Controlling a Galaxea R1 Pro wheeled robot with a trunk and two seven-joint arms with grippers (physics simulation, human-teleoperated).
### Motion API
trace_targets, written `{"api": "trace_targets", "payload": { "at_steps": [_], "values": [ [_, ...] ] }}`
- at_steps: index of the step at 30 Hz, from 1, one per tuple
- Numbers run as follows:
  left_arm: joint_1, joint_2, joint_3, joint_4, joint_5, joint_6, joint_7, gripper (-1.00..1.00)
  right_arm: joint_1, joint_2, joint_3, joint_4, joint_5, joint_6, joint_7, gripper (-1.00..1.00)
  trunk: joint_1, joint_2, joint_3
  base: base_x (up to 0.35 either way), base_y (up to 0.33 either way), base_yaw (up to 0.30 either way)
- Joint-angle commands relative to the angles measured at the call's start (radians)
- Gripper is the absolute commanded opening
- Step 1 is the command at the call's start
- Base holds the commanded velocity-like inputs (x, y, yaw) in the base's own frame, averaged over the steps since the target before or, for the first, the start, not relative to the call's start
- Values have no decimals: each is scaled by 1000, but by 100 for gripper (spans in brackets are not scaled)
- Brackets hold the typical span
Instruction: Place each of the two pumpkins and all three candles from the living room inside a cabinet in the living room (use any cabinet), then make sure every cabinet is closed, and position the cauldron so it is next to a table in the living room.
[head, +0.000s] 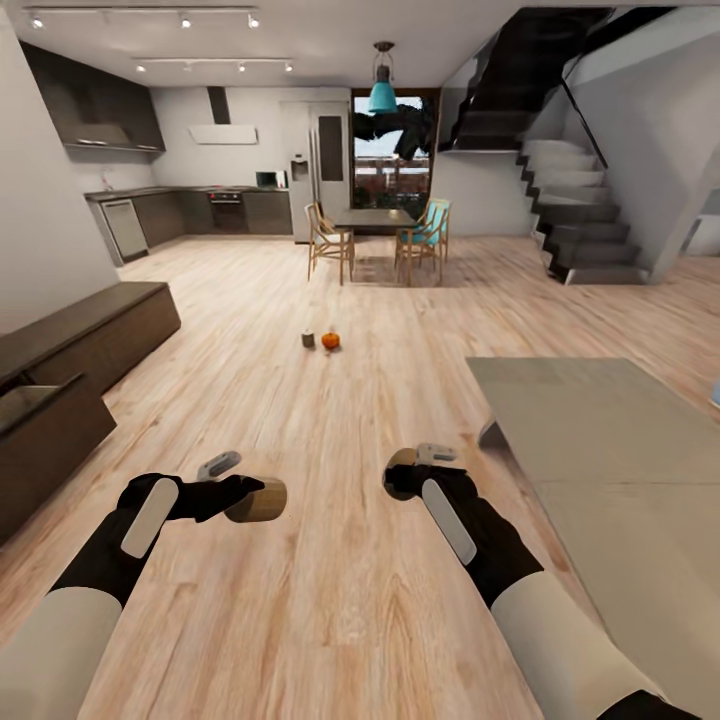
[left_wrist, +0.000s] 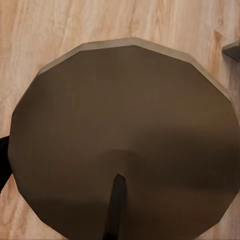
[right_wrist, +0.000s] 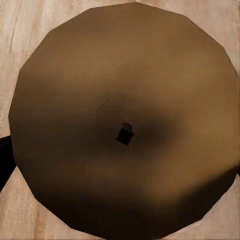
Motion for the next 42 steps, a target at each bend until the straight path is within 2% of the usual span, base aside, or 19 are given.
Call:
{"api": "trace_targets", "payload": {
  "at_steps": [1, 15, 19, 28, 32, 42],
  "values": [
    [0, 0, 0, 0, 3, 0, -2, -100, 0, 1, 0, 0, 2, 0, 0, -100, 0, 0, -1, 314, -161, 213],
    [0, 0, 0, 0, 3, 0, -2, -100, 1, 3, 10, -8, 11, 0, -3, -100, 0, 0, -8, 314, -151, 112],
    [0, 0, 0, 0, 3, 0, -2, -100, 1, 3, 23, -8, 17, 0, -3, -100, 0, 0, -8, 314, -144, 268],
    [0, 0, 0, 5, 3, -1, -2, -100, 1, 3, 25, -7, 17, 0, -3, -100, 0, 0, -8, 314, -116, 285],
    [0, 0, 0, 47, 3, -34, -2, -100, 1, 3, 25, -5, 17, 0, -3, -100, 0, 0, -8, 314, -26, 286],
    [0, 0, 1, 56, 3, -43, -2, -100, 1, 4, 26, -6, 17, 0, -3, -100, 0, 0, -8, 230, -1, 287]
  ]
}}
